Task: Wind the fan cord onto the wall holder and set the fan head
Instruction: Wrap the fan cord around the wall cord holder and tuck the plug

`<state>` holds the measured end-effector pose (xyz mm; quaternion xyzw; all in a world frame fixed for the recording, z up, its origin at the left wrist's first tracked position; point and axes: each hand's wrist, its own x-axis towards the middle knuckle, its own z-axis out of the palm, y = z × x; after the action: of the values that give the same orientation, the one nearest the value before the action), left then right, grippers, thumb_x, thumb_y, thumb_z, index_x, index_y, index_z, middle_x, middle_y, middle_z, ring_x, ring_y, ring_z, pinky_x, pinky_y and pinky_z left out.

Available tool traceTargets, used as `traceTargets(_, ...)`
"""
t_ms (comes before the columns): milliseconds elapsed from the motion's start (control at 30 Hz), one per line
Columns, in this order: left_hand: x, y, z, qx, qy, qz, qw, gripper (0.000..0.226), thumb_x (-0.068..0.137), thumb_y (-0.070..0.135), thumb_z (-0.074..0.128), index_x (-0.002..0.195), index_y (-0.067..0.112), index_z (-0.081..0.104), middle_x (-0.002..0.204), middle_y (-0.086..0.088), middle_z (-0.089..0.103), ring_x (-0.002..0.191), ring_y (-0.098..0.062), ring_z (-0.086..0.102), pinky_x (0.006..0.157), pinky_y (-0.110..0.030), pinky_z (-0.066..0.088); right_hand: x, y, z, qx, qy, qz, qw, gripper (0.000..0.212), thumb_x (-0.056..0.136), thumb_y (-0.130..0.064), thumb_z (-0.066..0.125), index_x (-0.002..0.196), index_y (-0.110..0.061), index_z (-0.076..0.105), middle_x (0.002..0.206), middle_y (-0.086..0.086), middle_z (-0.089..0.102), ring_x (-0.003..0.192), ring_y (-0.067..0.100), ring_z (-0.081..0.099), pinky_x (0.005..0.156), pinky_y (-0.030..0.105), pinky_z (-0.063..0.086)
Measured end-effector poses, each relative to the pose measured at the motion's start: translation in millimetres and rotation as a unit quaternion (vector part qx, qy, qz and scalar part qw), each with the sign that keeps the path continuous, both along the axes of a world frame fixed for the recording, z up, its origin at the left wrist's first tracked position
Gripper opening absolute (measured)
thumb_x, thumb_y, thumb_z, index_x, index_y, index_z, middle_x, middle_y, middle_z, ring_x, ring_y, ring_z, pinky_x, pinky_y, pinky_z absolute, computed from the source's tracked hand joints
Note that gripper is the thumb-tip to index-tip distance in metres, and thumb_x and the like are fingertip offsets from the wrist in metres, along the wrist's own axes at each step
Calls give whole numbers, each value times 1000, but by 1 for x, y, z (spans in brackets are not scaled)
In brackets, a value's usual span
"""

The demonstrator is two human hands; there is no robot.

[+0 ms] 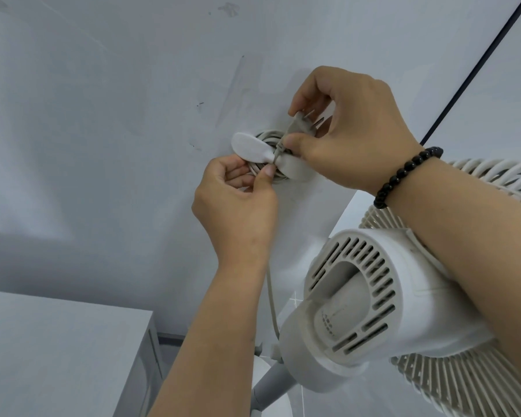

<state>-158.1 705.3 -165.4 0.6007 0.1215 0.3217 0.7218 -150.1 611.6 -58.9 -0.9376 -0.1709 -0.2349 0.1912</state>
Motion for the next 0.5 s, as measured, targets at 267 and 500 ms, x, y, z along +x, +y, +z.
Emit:
traceTargets(267,1,4,-3,-19,-4,-11,1000,28,71,13,84,79,28,62,75,14,67,65,5,65,71,-16,54,1,1,-1,8,1,-4,1000,22,71,-24,75,88,-24,62,84,-11,61,63,-3,52,69,22,51)
traceTargets(500,-5,5,-3,38,-2,-5,999,27,74,26,82,84,34,59,80,14,66,75,-5,65,70,-17,52,4,0,-1,13,13,-18,1000,22,72,-26,75,87,-26,59,85,-12,60,64,-5,50,62,10,42)
